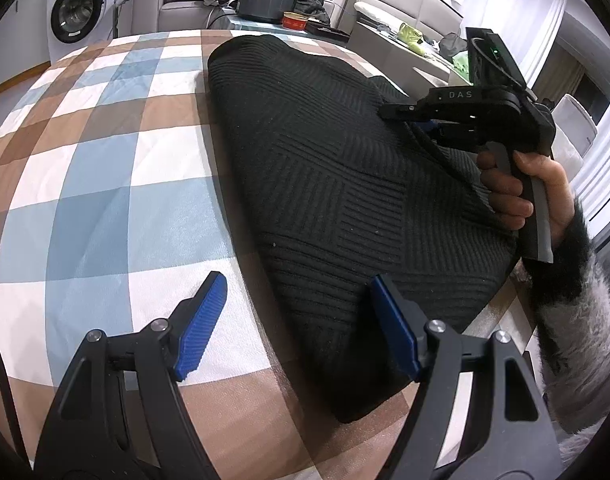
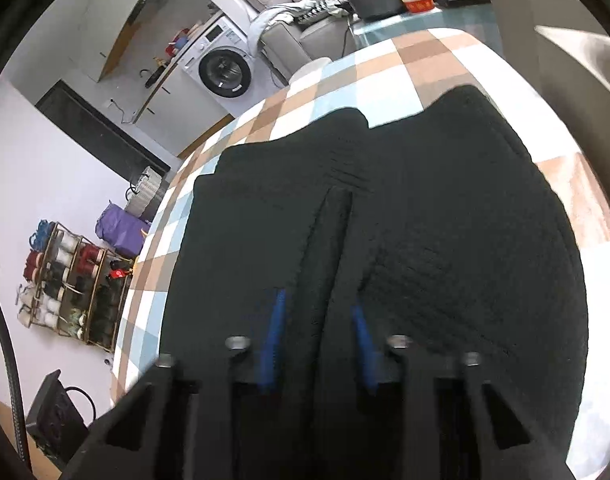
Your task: Fold small clothes
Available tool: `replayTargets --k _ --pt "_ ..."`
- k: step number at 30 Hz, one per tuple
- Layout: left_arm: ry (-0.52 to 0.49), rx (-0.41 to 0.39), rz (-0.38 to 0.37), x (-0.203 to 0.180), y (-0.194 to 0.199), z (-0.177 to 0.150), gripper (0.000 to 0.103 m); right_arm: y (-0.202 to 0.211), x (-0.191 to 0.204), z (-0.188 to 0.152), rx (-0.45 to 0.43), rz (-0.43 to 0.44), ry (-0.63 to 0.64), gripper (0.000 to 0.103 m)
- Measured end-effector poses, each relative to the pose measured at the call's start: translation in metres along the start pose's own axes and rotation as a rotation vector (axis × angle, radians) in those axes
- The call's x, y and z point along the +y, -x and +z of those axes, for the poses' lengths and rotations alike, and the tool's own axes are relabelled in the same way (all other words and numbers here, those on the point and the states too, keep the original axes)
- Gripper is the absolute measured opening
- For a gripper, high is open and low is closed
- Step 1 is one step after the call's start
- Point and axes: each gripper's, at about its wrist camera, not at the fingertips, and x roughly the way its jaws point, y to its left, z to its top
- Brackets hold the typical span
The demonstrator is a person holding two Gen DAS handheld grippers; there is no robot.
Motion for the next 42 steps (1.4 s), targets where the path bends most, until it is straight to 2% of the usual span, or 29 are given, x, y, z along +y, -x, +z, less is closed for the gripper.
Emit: replayTargets --k 2,4,10,13,16,18,20,23,25,28,30,34,38,42 --pt "0.009 -0.001 0.006 0.002 0.002 0.0 0.072 0.006 0.007 0.0 -0.034 -0.001 0.009 0.011" --pt "0.043 -0.035 0.023 0.008 0.008 0.002 0.072 0.018 0.019 0.0 -0.079 -0.008 0.036 0.011" --pt "0.102 -0.089 0.018 0.022 0.031 0.01 0.072 0.085 0.061 -0.006 -0.246 -0.027 0.185 0.01" --pt "0.097 -0.096 0.023 0.022 0.034 0.012 0.072 0.111 0.058 -0.005 -0.279 -0.07 0.198 0.01" --pt "0.094 -0.079 0.024 0.02 0.03 0.014 0.072 0.124 0.033 -0.003 -0.304 -0.137 0.15 0.01" --pt "0.092 -0.068 0.024 0.016 0.026 0.015 0.072 0.122 0.012 0.0 -0.273 -0.156 0.096 0.01" --pt "0.082 -0.051 0.022 0.009 0.02 0.014 0.072 0.102 -0.012 0.0 -0.174 -0.168 0.037 0.012" --pt "0.06 -0.034 0.029 0.002 0.014 0.014 0.072 0.074 -0.037 -0.006 -0.054 -0.282 0.001 0.014" --pt "0.053 -0.023 0.035 -0.001 0.01 0.014 0.072 0.081 -0.045 -0.012 -0.059 -0.247 -0.021 0.02" --pt "0.053 0.0 0.025 -0.004 0.003 0.013 0.072 0.105 -0.045 -0.025 -0.081 -0.251 0.0 0.029" --pt "0.055 0.011 0.006 -0.006 -0.004 0.015 0.072 0.122 -0.046 -0.041 -0.09 -0.23 0.01 0.043" --pt "0.091 0.034 -0.072 -0.014 -0.026 0.024 0.072 0.13 -0.05 -0.068 -0.073 -0.226 0.039 0.045" --pt "0.051 0.008 -0.038 -0.031 -0.038 0.033 0.07 0.121 -0.054 -0.076 -0.058 -0.215 0.017 0.045" --pt "0.044 -0.006 -0.038 -0.038 -0.047 0.038 0.043 0.107 -0.054 -0.073 -0.05 -0.213 0.034 0.042"
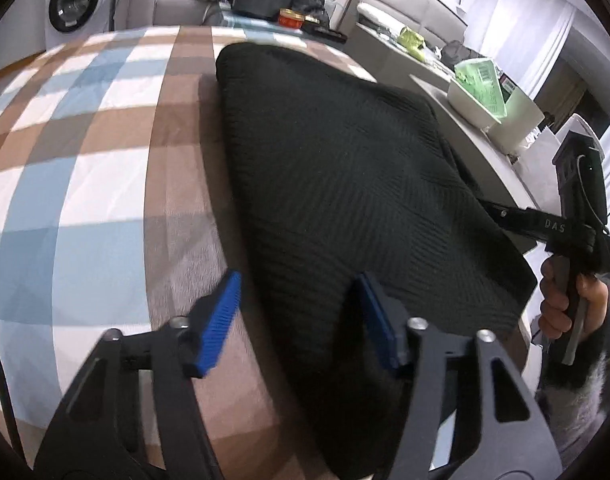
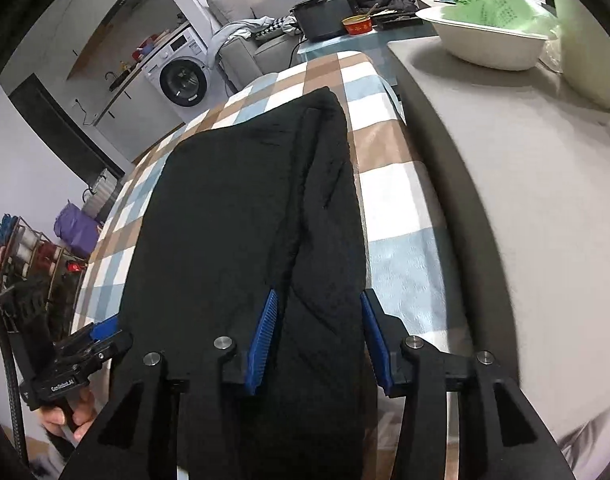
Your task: Fold small clothes
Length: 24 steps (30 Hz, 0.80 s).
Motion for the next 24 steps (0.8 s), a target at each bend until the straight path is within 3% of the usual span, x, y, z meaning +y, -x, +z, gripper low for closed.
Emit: replayTargets --k 3,5,12,18,21,24 --pt "-0.007 -0.011 0.014 -0.001 0.0 0.001 0.027 -0.011 0.002 -0.002 0.014 0.053 -0.008 0.029" --pt "-0.007 -0.02 0.011 0.001 0.002 0.001 0.023 -0.014 0.009 -0.004 0.007 0.047 0.009 0.029" --pt "0.053 -0.052 0.073 0.04 0.031 -0.012 0.023 -0.033 0.052 -0.012 0.046 0.141 0.051 0.028" --pt "0.101 -0.087 0.227 0.088 0.079 -0.038 0.023 -0.055 0.117 -0.037 0.137 0.287 0.145 0.029" --pt "0.138 -0.079 0.214 0.103 0.091 -0.045 0.024 -0.056 0.129 -0.038 0.175 0.292 0.192 0.029" --pt "0.151 -0.086 0.214 0.109 0.098 -0.043 0.028 -0.049 0.11 -0.02 0.127 0.27 0.113 0.033"
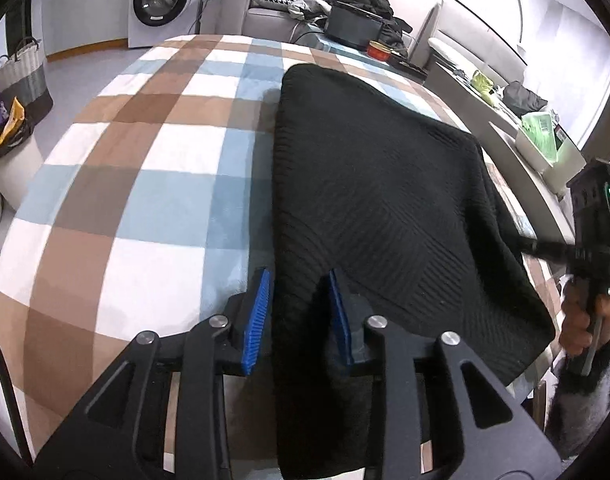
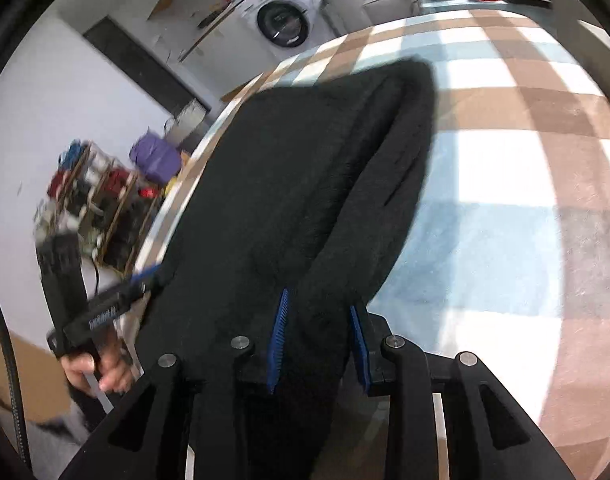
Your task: Fold small clothes
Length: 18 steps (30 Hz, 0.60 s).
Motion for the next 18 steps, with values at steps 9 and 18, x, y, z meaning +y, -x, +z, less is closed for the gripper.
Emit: replayTargets --k 9,18 --pt "0.005 -0.015 -0.024 -0.015 -0.016 0.026 0.045 0.003 -0.067 0.081 -0.224 0.041 -0.305 0.041" --pt "0.028 -0.056 -0.013 -0.01 -0.016 0.036 0.05 -0.048 -0.064 0.129 -0.098 0.122 -0.336 0.041"
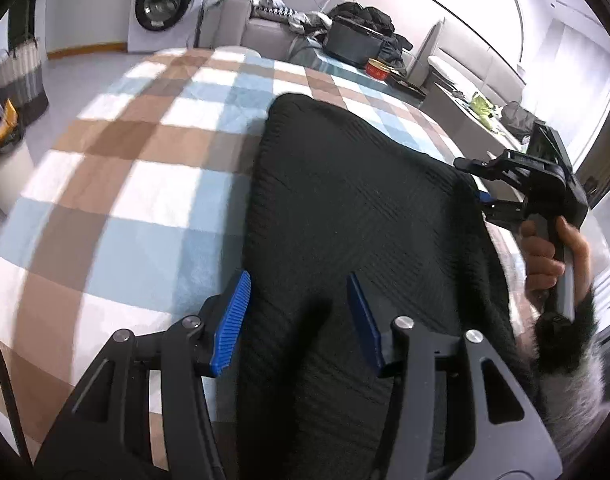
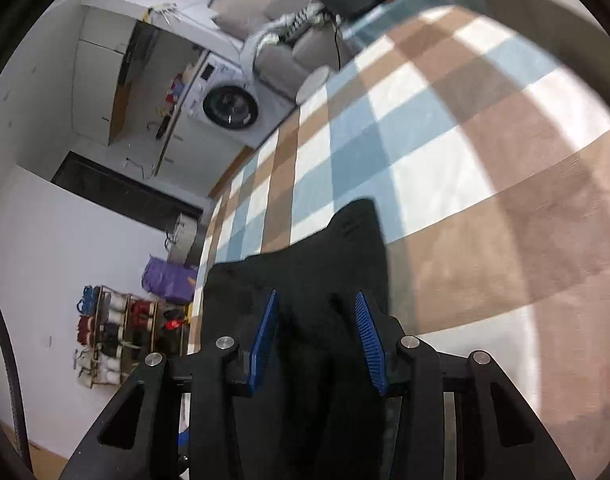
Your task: Fold small clothes
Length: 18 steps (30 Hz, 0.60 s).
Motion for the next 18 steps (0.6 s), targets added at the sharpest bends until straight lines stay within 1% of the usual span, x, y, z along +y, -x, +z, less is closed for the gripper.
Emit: replayTargets --k 2,3,4,6,7,8,9,10,11,12,13,14,15,16,17,18 --pt "-0.022 -0.012 0.022 0.001 0.002 0.0 0.057 -0.003 0.006 -0.001 -0.012 -0.012 0.028 0.041" --pt "-0.02 -0.016 0.02 0.002 0.003 0.0 0.06 -0.004 0.009 0.0 -0.032 -0.035 0.05 0.036" --pt "-0.01 -0.015 0.013 0.005 0.002 0.0 0.06 -0.004 0.014 0.0 -0.054 -0.065 0.078 0.031" --pt "0.006 0.002 -0.004 0.007 -0.001 -0.001 0.06 -0.002 0.026 0.002 -0.113 -0.123 0.158 0.012" --pt "0.008 0.006 -0.007 0.008 -0.002 -0.001 0.06 0.0 0.034 0.002 -0.129 -0.117 0.2 0.011" --pt "0.007 0.006 -0.008 0.008 -0.001 -0.002 0.06 0.005 0.042 0.0 -0.149 -0.085 0.248 0.009" --pt "0.004 0.004 -0.007 0.008 -0.001 -0.002 0.06 0.015 0.057 -0.005 -0.193 0.009 0.343 0.005" --pt "0.003 0.003 -0.006 0.008 -0.001 -0.002 0.06 0.023 0.066 -0.01 -0.224 0.055 0.418 0.005" --pt "0.006 0.003 -0.004 0.009 -0.001 -0.002 0.06 0.029 0.078 -0.016 -0.248 0.048 0.501 0.005" --pt "0.01 0.002 -0.003 0.009 -0.003 -0.001 0.06 0.028 0.086 -0.02 -0.247 0.001 0.562 0.005" --pt "0.014 0.003 -0.006 0.01 -0.003 -0.001 0.06 0.025 0.089 -0.02 -0.233 -0.043 0.588 0.005" --pt "0.015 0.007 -0.007 0.011 -0.004 -0.002 0.06 0.016 0.088 -0.018 -0.216 -0.121 0.588 0.005" --pt "0.017 0.011 -0.005 0.011 -0.005 -0.002 0.06 0.005 0.078 -0.013 -0.187 -0.24 0.559 0.005" --pt "0.02 0.014 -0.002 0.011 -0.005 -0.002 0.06 -0.006 0.068 -0.006 -0.15 -0.319 0.512 0.006" --pt "0.02 0.014 -0.003 0.011 -0.004 -0.002 0.06 -0.011 0.06 -0.003 -0.124 -0.342 0.469 0.007" --pt "0.018 0.012 -0.003 0.011 -0.004 -0.002 0.06 -0.014 0.04 0.002 -0.077 -0.307 0.373 0.007"
